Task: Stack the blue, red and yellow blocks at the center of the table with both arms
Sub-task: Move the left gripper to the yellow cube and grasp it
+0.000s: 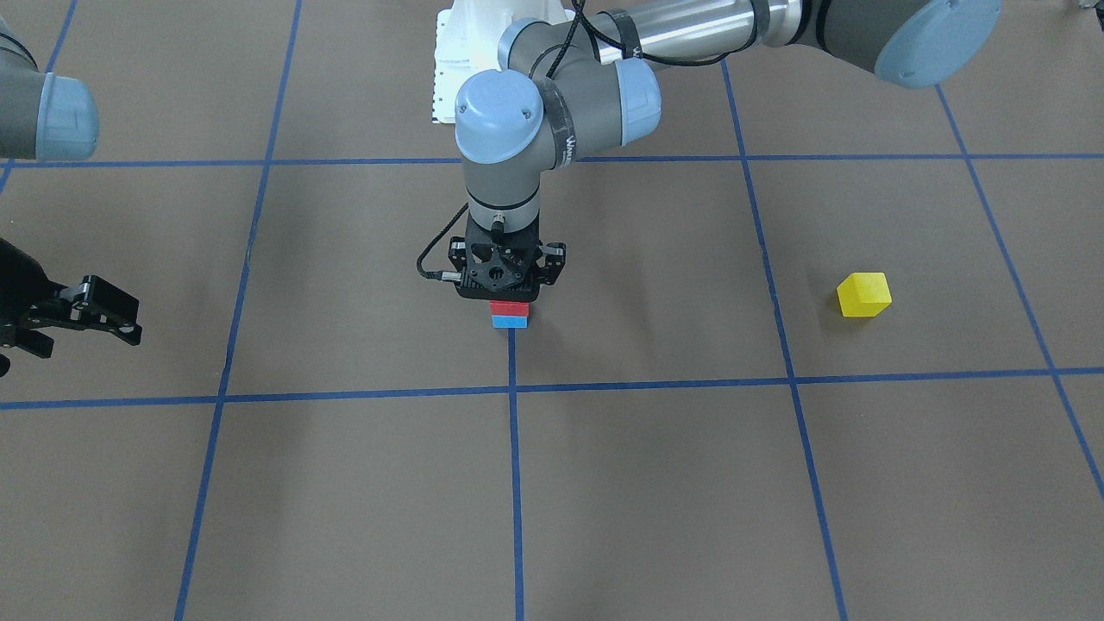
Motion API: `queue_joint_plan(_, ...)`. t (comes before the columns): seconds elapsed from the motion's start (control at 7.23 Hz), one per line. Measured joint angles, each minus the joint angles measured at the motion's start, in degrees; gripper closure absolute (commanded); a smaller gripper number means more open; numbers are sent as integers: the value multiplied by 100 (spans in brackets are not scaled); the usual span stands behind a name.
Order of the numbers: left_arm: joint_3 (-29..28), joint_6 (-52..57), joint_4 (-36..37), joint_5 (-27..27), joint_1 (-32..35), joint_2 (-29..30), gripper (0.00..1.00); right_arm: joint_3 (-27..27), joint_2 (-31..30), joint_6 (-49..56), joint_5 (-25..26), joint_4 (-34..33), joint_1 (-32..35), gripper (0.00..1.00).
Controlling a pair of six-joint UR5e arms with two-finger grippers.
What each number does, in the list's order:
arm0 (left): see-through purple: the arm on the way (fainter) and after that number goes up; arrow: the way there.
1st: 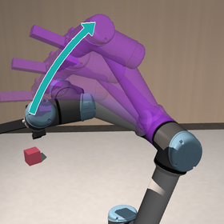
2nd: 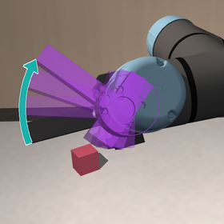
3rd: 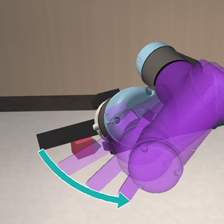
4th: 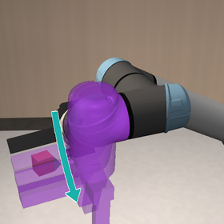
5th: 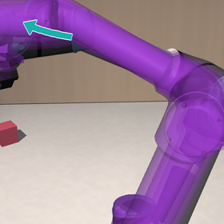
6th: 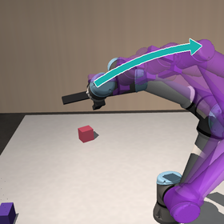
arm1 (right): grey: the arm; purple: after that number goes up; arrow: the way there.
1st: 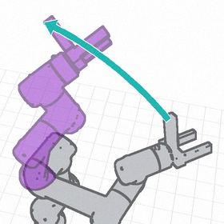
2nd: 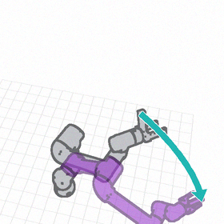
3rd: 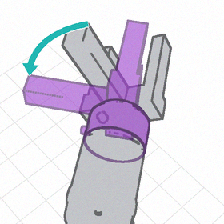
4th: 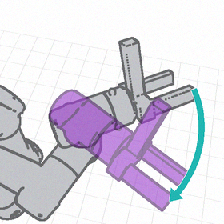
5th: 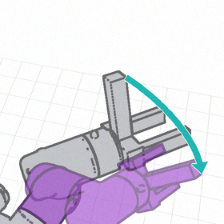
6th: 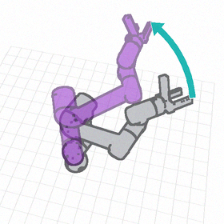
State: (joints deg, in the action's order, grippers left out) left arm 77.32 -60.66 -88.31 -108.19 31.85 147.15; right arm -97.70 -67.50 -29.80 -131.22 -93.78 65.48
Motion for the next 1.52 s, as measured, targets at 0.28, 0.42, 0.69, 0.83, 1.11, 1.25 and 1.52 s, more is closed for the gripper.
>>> queue_joint_plan(0.28, 70, 4, -4, 0, 19, 0, 0, -3, 1, 0, 0, 0, 0, 0)
queue_joint_plan(0.42, 279, 23, 70, -24, 128, -16, 0, -3, 5, 2, 0, 0, 0, 0)
queue_joint_plan(0.69, 1358, 677, 852, -368, 726, -480, 0, -4, 3, 8, -4, 0, 0, 0)
queue_joint_plan(0.83, 2098, 1391, 1293, -561, 1054, -1124, 0, -4, 3, 7, -2, 0, 0, 0)
queue_joint_plan(1.11, 3381, 2194, 889, -674, 1448, -3263, 0, -4, 18, 1, 5, 6, -6, 0)
queue_joint_plan(1.25, 3614, 2252, 89, -682, 1546, -4248, 0, -5, 30, -4, 8, 8, -7, 0)
queue_joint_plan(1.52, 3608, 2269, -993, -685, 1684, -5256, 0, -23, 44, -40, 9, 9, -6, 0)
